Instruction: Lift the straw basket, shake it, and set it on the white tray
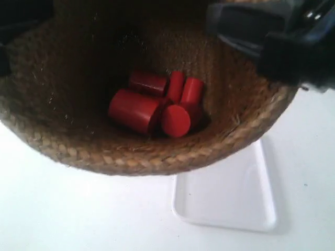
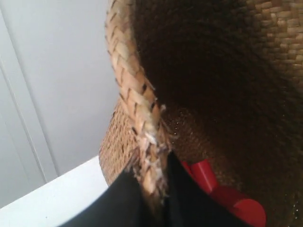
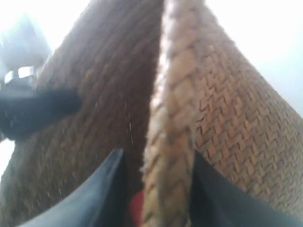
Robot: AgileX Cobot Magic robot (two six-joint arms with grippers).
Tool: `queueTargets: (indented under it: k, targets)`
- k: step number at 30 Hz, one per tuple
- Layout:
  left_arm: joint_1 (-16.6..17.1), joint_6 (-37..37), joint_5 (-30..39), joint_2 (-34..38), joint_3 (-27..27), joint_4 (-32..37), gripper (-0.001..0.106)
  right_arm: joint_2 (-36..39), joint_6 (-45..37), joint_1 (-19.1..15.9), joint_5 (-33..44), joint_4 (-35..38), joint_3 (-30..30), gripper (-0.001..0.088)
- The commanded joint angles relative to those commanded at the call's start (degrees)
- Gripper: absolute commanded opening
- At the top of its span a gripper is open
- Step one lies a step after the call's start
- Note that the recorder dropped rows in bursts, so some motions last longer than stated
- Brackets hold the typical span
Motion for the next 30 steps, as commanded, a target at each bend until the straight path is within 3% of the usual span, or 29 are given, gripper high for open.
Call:
queueTargets:
  k: [3,6,8,9,10,11,13,15,18,19,21,22,24,25,26,28,29,30]
  targets:
    - [-0.41,-0.44,0.04,0.60,-2.00,-0.55,0.000,1.67,2.19,-0.26,3.57,1.67,-2.05,0.0000]
    - [-0.76,-3.26,0.26,-3.75,-5.51,-0.55,0.000,-4.16,3.32,0.64,11.22,1.94,-6.65,0.0000]
    - [-0.21,-0.95,0.43,-3.63,-3.71,-0.65,0.000,-6.09,-1.27,1.23,5.36,-0.14,-3.55,0.0000]
    - [-0.19,-0.76,0.10,-1.88,-1.82,-0.83,0.000,-3.59,-2.30,0.85,2.84,-0.01,-1.00,0.0000]
    - [-0.09,4.39,-0.59,2.14,0.06,-0.14,0.000,0.78,-2.54,-0.36,1.17,0.16,1.76,0.0000]
    - [-0.09,4.45,-0.33,2.45,-0.32,-0.54,0.000,1.55,-0.97,-0.49,2.44,1.11,1.47,0.0000]
    - [-0.33,-0.58,0.19,-1.09,-3.64,-0.67,0.000,-3.15,2.70,0.11,7.50,2.91,-1.85,0.0000]
    - [-0.33,-0.56,0.14,-4.04,-4.84,-0.67,0.000,-8.94,1.68,0.72,7.18,2.57,-2.58,0.0000]
    - [1.27,5.78,-1.85,3.64,1.15,-0.56,0.000,-1.43,-4.20,-1.57,-0.03,2.64,4.47,0.0000]
    - [1.79,4.69,0.47,3.92,-0.26,-1.75,0.000,-0.84,-0.56,-1.82,3.33,6.48,3.01,0.0000]
    - [1.50,0.14,4.00,-0.99,-4.57,-2.43,0.000,-6.33,-0.16,-0.34,11.94,6.95,-1.44,0.0000]
    - [1.50,0.01,3.64,-2.35,-5.34,-2.43,0.000,-8.09,-0.54,-0.22,12.27,6.95,-2.12,0.0000]
    - [1.61,0.39,0.44,-2.22,-4.25,-2.43,0.000,-9.17,-3.04,-0.25,3.48,6.71,-0.19,0.0000]
    - [1.61,1.01,-1.50,0.90,-2.09,-2.43,0.000,-5.17,-5.33,-1.07,-3.16,6.81,2.86,0.0000]
    - [1.61,2.98,-1.25,2.42,-1.75,-2.43,0.000,-2.76,-5.44,-1.56,-4.14,7.18,3.12,0.0000]
    - [1.61,3.29,3.37,1.12,-4.20,-3.16,0.000,-2.97,-4.18,-1.62,2.74,10.15,-0.50,0.0000]
    - [1.61,1.21,6.34,-2.48,-6.77,-3.26,0.000,-6.19,-4.18,-0.90,10.68,10.15,-3.71,0.0000]
    - [1.61,0.45,6.34,-4.22,-7.35,-3.26,0.000,-7.63,-4.18,-0.42,12.07,10.57,-4.66,0.0000]
